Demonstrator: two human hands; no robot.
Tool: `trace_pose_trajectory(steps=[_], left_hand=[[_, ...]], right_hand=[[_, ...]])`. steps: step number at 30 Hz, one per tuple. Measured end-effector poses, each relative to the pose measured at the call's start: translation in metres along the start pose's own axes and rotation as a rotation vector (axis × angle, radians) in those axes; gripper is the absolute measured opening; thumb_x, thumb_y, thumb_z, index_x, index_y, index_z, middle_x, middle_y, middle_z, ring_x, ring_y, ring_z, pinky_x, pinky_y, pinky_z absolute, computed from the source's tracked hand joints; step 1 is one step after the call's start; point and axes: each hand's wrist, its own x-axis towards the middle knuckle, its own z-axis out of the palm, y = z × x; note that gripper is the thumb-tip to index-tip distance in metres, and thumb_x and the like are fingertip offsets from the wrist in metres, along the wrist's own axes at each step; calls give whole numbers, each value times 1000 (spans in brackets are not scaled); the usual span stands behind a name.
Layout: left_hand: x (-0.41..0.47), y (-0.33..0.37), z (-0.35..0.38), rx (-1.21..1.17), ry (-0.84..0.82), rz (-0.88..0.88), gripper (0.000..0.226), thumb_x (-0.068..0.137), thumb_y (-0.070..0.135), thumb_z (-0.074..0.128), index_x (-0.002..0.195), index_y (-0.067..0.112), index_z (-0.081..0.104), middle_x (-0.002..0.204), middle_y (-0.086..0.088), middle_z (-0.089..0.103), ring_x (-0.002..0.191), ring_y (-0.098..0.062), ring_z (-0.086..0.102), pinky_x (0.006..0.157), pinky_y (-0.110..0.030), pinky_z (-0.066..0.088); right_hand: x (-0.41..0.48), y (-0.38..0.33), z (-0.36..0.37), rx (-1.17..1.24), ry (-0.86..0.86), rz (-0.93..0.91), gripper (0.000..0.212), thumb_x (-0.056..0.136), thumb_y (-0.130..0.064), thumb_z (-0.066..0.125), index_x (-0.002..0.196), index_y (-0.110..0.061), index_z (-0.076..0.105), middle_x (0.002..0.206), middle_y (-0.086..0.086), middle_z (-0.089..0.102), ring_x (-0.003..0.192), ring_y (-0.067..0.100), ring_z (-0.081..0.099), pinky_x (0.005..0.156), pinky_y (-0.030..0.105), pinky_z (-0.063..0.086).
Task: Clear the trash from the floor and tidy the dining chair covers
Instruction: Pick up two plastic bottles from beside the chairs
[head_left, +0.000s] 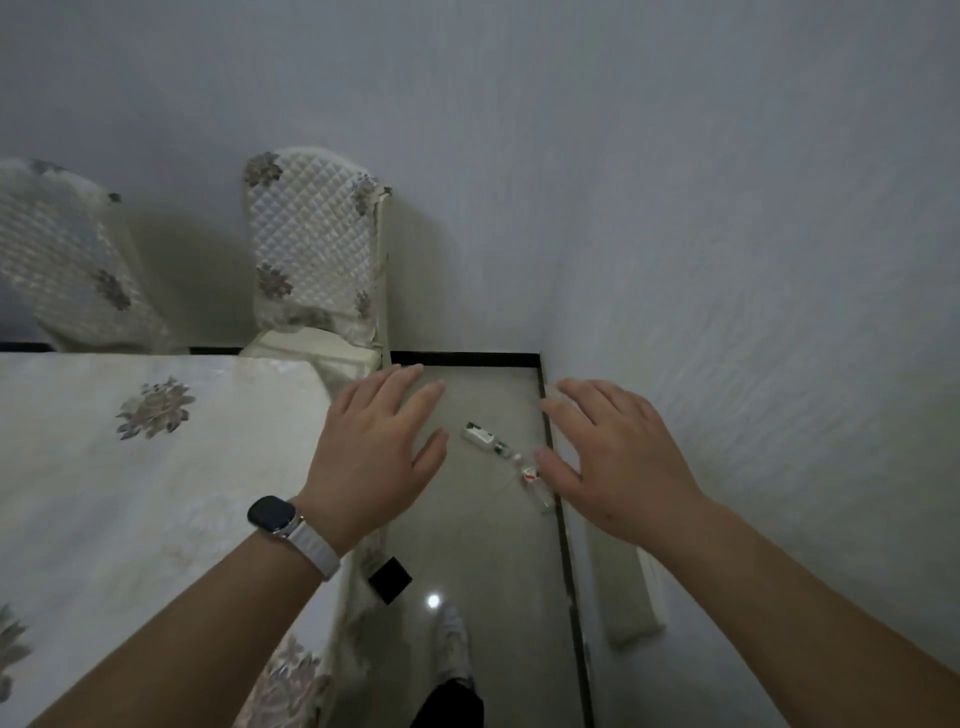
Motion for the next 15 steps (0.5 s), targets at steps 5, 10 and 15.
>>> trace_pose_trajectory(steps=[5, 10, 15], left_hand=[[94, -33, 68, -100, 13, 30, 47, 89, 42, 49, 124, 15, 64, 131, -10, 60, 119, -31, 54, 98, -43, 39], [183, -53, 110, -153, 32, 78, 43, 86, 37, 58, 123, 15, 64, 126, -9, 60, 114, -33, 55, 95, -45, 42], [235, -72, 158, -173, 12, 89, 42, 87, 33, 62, 125, 14, 63, 127, -9, 60, 115, -32, 56, 96, -45, 43]], right_hand=[[66, 50, 26, -67, -119, 102, 50, 88, -50, 43, 118, -15, 65, 126, 6, 61, 117, 26, 54, 95, 40, 42], [127, 95, 53, -77, -131, 146, 51, 89, -48, 45, 123, -14, 63, 130, 9, 59, 118, 29, 53, 95, 43, 43], [171, 131, 115, 23, -173, 187, 54, 88, -48, 43, 124, -12, 61, 129, 9, 59, 117, 29, 53, 94, 43, 44]])
